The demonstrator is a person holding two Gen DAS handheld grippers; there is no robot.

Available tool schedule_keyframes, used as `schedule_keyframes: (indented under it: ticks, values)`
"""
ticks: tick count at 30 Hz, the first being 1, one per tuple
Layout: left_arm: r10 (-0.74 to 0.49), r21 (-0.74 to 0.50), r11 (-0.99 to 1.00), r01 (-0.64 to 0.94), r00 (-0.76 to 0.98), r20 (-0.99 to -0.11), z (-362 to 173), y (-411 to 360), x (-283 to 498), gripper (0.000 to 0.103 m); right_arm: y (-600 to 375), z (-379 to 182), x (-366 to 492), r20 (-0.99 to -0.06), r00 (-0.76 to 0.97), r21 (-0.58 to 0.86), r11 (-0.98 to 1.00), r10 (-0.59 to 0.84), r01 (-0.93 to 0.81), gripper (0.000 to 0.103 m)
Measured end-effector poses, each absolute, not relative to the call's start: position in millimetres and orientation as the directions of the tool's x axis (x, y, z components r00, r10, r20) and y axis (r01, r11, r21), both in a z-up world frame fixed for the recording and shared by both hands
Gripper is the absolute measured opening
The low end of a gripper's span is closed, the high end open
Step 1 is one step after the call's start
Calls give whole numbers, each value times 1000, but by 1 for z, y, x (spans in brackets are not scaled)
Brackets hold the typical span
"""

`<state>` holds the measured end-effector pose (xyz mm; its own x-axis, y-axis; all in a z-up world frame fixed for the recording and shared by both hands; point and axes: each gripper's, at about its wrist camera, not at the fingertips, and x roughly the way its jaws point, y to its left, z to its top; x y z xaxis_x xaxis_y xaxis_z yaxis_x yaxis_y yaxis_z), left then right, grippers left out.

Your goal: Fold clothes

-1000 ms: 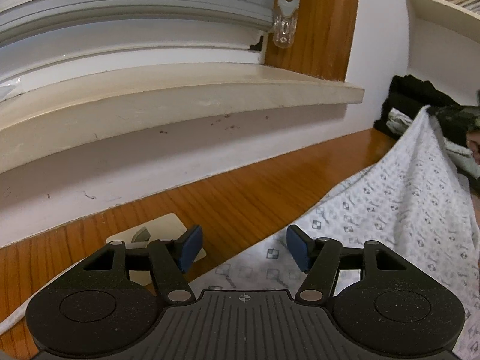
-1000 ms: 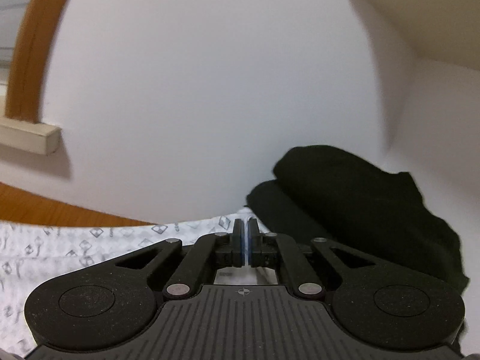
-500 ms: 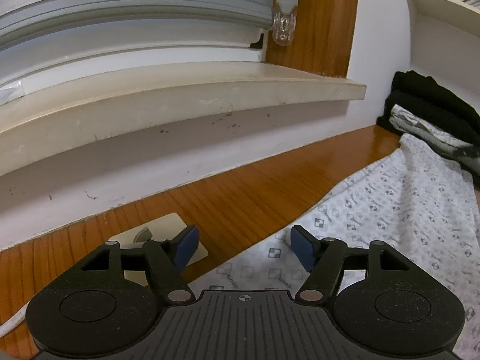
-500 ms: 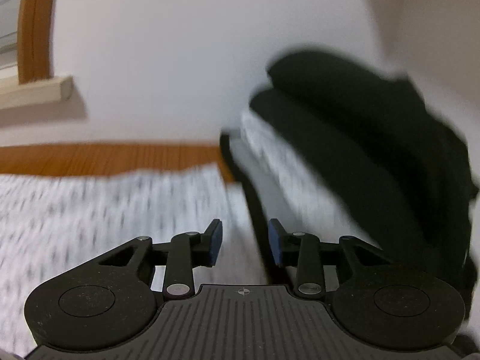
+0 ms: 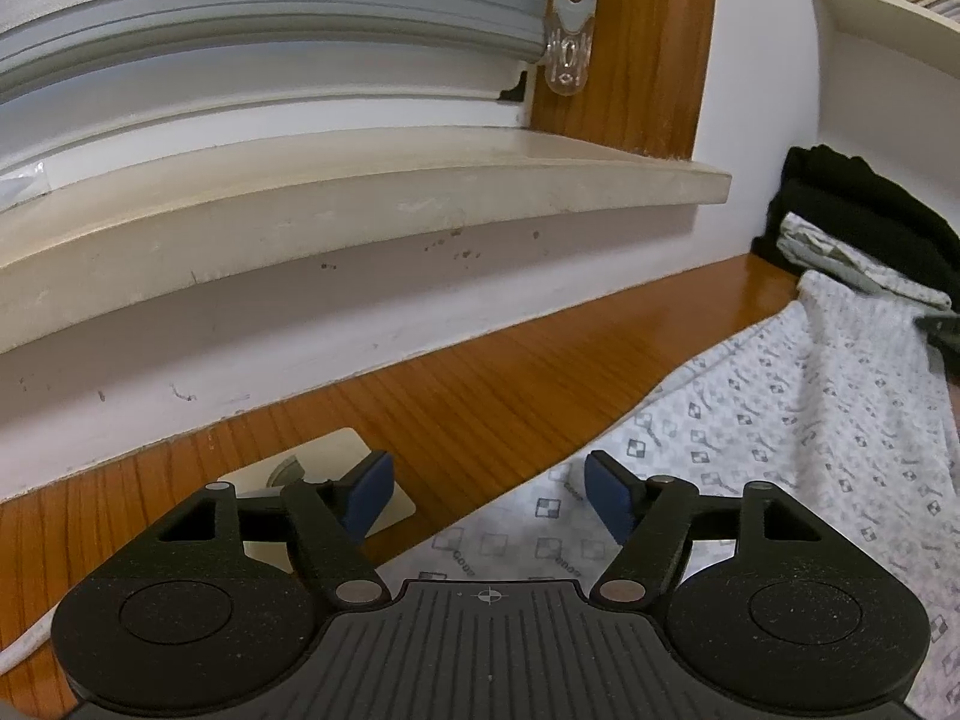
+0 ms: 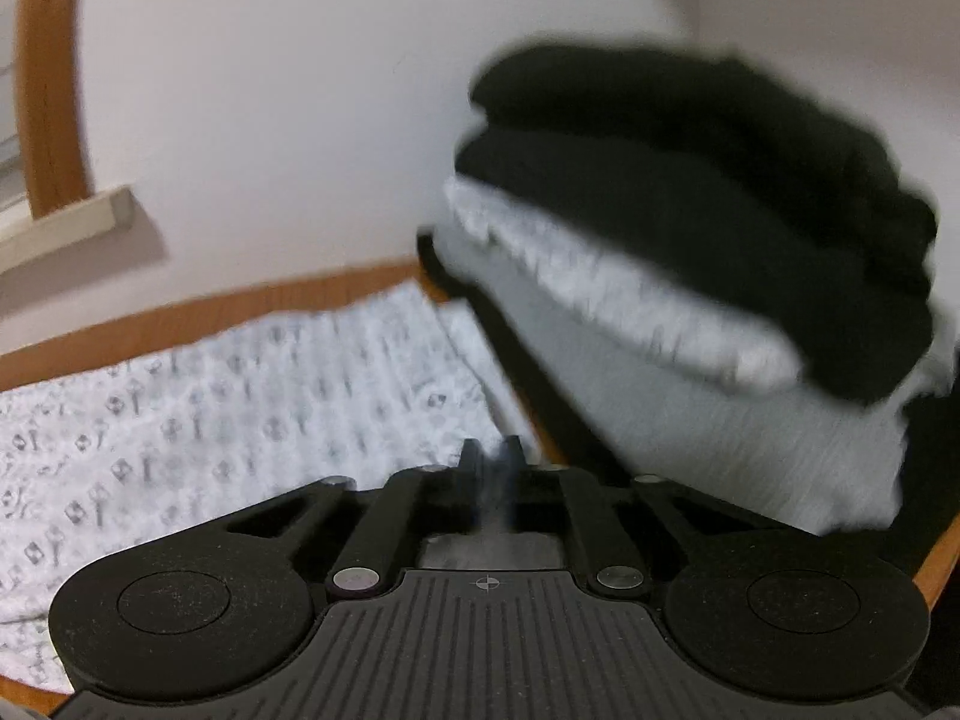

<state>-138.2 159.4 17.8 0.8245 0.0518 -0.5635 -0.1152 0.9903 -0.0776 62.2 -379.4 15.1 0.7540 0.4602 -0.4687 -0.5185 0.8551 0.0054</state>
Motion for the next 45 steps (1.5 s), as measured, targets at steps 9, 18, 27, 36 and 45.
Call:
schedule_keyframes:
  ticks: [9,18,27,36,45]
  values:
    - [47,-67,993,-102,824,-565,17,157,-139,76,-395,28,53,-515,767,-72,872,383,-484,10]
    - [47,-59,993,-99,818,-573,17,157,-138,76,-376,14,21,-458,785,-128,843,418,-523,41]
    - [47,-58,993,-98,818,-574,16,156,-138,76,-335,-4,12,-517,637,-30,732,572,-681,55]
    - [39,-40,997,-73,836,-547,19,152,-142,76,-342,-11,16,-531,600,21,717,598,-696,64]
    - [-50,-6,998,57,809,-585,26,112,-117,58,-341,-12,15,-530,600,15,714,600,-700,65]
